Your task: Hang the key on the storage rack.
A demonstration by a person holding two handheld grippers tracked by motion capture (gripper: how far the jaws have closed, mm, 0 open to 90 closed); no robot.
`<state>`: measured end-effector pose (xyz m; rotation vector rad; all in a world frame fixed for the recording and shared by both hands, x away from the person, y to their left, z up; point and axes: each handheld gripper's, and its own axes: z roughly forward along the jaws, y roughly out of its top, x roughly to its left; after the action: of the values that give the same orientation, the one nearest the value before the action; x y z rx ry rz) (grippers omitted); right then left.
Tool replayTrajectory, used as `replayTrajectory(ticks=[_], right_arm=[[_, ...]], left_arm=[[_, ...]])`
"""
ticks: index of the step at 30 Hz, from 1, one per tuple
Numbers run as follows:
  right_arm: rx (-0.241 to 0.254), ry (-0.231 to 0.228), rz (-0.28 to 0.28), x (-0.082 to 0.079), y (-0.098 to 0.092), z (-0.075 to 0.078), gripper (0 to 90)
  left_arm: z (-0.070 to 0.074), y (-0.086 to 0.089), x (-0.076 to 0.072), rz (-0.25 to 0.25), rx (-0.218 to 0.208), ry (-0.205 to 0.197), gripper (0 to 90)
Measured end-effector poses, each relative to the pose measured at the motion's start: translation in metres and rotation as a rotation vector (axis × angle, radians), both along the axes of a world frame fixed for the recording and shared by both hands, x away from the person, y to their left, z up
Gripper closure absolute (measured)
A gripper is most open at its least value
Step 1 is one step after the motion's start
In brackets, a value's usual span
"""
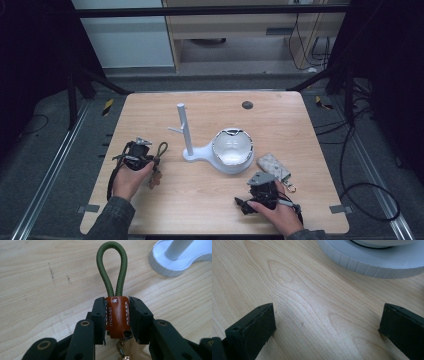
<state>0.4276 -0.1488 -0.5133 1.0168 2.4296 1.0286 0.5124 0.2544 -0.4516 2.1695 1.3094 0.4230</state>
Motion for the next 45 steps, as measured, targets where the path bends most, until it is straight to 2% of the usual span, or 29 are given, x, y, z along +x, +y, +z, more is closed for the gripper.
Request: replayTrajectory(ticks=[3,8,12,18,20,22,25,28,36,45], right_arm=[[0.001,0.001,0.002,0.001,0.0,0.0,0.2],[-0.001,0.0,0.001,0.002,0.0,0.0,0.2],[-0.001,0.0,0.001,0.002,0.0,0.0,0.2],[0.0,0.0,0.001,0.002,0.0,0.0,0.2],[0.0,0.001,0.001,0.002,0.0,0.0,0.2],[0.0,0.001,0.001,0.002,0.0,0.0,0.2],[0.0,0.001,0.001,0.002,0.0,0.0,0.2],[0.0,0.001,0.0,0.002,0.0,0.0,0.2],[0.0,0.0,0.0,0.002,0.0,0.0,0.2],[0.0,0.001,0.0,0.002,0.0,0.0,0.2]], left_arm=[[0.003,0.0,-0.005,-0.026,-0.026,-0.027,66.6],[0.013,-0.003,-0.014,-0.057,-0.043,-0.085,66.6],[0.023,-0.003,-0.023,-0.063,-0.082,-0.152,66.6],[0.03,0.0,-0.034,-0.068,-0.12,-0.216,66.6],[0.032,0.003,-0.038,-0.069,-0.145,-0.236,66.6],[0.034,0.005,-0.043,-0.072,-0.167,-0.246,66.6],[0.039,0.008,-0.051,-0.076,-0.176,-0.267,66.5],[0.044,0.011,-0.057,-0.08,-0.211,-0.287,66.5],[0.051,0.008,-0.069,-0.094,-0.228,-0.32,66.5],[0.059,0.001,-0.079,-0.112,-0.271,-0.362,66.5]])
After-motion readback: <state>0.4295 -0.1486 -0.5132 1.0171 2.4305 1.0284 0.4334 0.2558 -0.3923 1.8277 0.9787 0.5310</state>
